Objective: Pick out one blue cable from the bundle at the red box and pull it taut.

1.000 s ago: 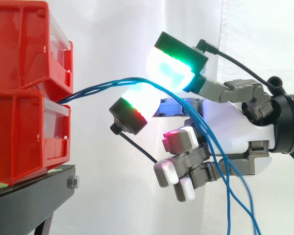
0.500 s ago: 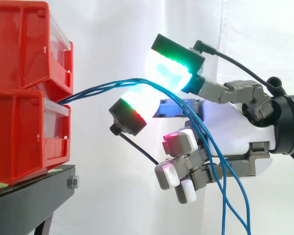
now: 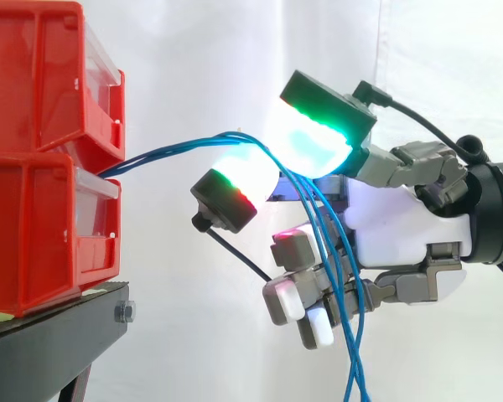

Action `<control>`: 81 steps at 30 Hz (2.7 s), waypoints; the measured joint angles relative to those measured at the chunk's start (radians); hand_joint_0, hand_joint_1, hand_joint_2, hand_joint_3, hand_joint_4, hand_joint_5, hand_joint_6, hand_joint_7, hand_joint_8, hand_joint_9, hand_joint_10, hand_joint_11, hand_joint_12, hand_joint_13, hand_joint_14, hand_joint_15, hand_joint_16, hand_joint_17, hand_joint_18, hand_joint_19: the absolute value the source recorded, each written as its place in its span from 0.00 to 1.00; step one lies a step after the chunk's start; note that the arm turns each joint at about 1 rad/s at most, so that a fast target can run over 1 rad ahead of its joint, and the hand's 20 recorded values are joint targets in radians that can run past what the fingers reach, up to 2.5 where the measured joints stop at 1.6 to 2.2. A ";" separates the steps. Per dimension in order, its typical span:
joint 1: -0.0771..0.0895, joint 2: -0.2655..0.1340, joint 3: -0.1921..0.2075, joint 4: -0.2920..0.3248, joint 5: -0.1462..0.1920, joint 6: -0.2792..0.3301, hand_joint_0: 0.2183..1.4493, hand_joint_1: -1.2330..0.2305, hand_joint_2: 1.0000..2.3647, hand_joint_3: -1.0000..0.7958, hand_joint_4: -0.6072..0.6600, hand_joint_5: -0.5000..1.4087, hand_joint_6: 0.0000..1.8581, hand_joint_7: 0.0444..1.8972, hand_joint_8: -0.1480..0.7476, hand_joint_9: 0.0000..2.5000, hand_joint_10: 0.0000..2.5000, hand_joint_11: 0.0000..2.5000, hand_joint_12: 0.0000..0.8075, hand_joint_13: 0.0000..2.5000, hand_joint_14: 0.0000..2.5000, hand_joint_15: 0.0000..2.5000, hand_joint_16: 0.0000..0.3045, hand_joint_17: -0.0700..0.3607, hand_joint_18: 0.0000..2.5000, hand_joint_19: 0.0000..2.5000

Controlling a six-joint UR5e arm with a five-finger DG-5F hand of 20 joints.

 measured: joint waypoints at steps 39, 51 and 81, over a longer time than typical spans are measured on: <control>-0.004 0.000 0.005 0.002 0.000 0.000 0.23 0.37 0.00 0.28 0.38 0.23 0.44 0.48 0.41 0.50 0.01 0.29 0.40 0.40 0.01 0.26 0.16 0.41 0.34 0.31; -0.005 0.000 0.006 0.001 0.000 0.000 0.21 0.37 0.00 0.28 0.40 0.23 0.44 0.47 0.42 0.49 0.01 0.29 0.41 0.40 0.01 0.26 0.17 0.43 0.34 0.31; -0.005 0.000 0.006 0.002 0.000 0.000 0.29 0.41 0.01 0.38 0.41 0.22 0.44 0.52 0.41 0.49 0.01 0.30 0.39 0.39 0.01 0.27 0.15 0.40 0.31 0.33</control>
